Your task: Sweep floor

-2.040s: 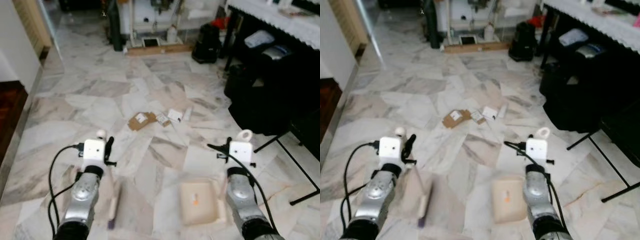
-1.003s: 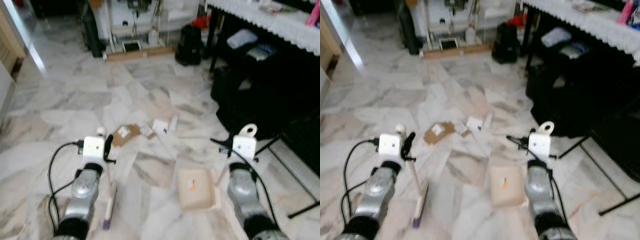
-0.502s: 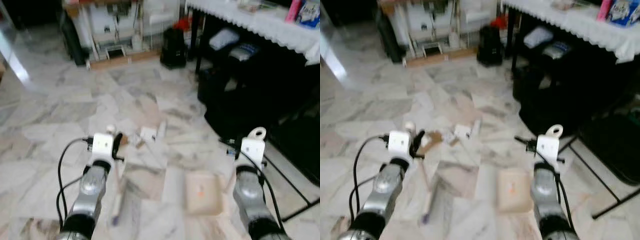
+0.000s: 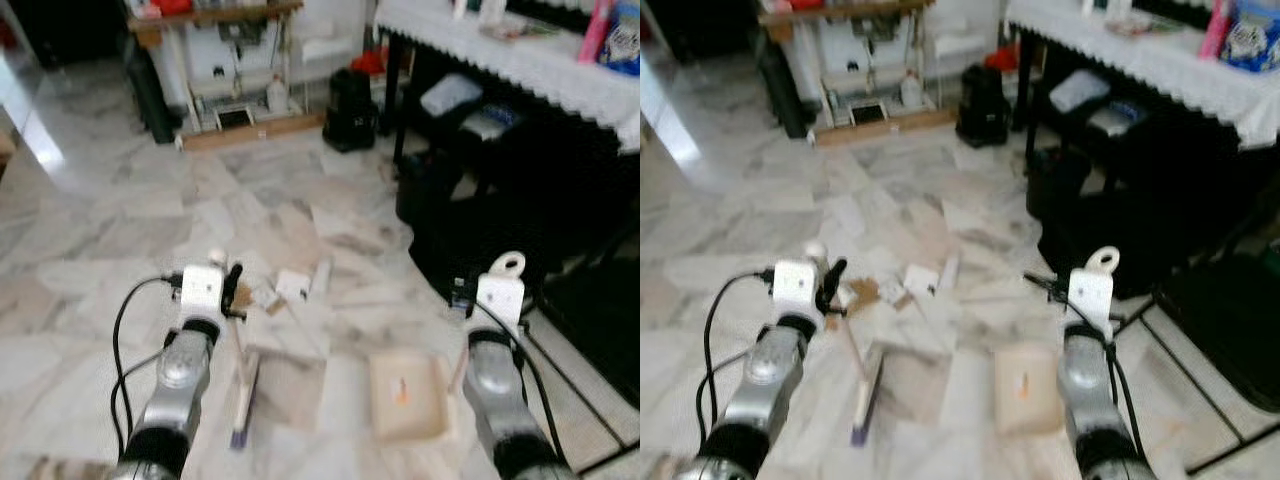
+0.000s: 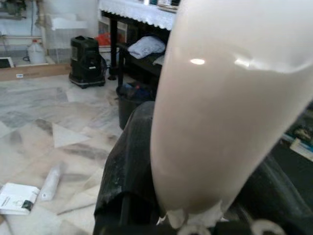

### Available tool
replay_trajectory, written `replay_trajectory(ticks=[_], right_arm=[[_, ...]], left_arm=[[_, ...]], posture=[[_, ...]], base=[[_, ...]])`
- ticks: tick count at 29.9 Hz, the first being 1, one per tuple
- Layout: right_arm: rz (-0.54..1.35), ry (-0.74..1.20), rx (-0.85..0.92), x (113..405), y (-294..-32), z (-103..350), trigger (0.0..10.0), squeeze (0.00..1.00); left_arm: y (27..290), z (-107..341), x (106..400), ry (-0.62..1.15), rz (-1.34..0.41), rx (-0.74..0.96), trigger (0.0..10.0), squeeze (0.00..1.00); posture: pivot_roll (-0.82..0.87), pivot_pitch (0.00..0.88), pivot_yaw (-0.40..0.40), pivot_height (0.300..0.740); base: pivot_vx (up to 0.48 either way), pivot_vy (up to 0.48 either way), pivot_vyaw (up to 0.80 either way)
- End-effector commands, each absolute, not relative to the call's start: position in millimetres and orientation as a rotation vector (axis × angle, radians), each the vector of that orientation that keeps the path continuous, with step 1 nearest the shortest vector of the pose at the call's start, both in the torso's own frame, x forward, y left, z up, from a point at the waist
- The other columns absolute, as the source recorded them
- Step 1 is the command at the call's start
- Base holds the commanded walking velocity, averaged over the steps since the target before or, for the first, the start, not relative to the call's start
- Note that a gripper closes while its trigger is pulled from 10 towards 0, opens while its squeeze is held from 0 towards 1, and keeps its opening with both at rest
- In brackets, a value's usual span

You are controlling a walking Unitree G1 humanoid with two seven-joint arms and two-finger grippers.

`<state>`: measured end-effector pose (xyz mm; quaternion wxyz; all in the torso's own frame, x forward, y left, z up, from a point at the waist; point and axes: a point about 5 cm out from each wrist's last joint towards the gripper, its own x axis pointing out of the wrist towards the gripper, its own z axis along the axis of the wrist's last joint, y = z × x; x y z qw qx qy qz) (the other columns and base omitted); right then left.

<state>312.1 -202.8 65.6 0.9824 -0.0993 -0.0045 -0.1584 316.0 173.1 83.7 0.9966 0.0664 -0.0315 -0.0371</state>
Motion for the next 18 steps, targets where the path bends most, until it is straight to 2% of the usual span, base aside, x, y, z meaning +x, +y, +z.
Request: replay_trajectory(ticks=[1, 8, 13, 18], right_arm=[[-0.305, -0.074, -0.184, 319.3, -198.0, 79.5, 10.0, 0.00], [-0.273, -0.101, -0.217, 319.6, -195.7, 82.7, 10.0, 0.00], [-0.269, -0.097, -0.220, 318.8, -195.8, 81.8, 10.0, 0.00], [-0.268, -0.100, -0.207, 318.4, -195.5, 81.6, 10.0, 0.00]], left_arm=[[178.4, 92.0, 317.9, -0.107, -0.049, 0.143, 10.0, 0.00], [175.6, 88.7, 315.5, -0.104, -0.045, 0.138, 10.0, 0.00], [174.8, 88.3, 314.8, -0.103, -0.046, 0.133, 10.0, 0.00], [175.5, 88.2, 314.7, -0.105, -0.043, 0.136, 10.0, 0.00]], posture=[[-0.04, 0.000, 0.002, 0.740], [-0.04, 0.000, -0.007, 0.740], [-0.04, 0.000, -0.009, 0.740], [-0.04, 0.000, -0.008, 0.740]], base=[[0.281, 0.000, 0.00], [0.284, 0.000, 0.00], [0.284, 0.000, 0.77], [0.286, 0.000, 0.00]])
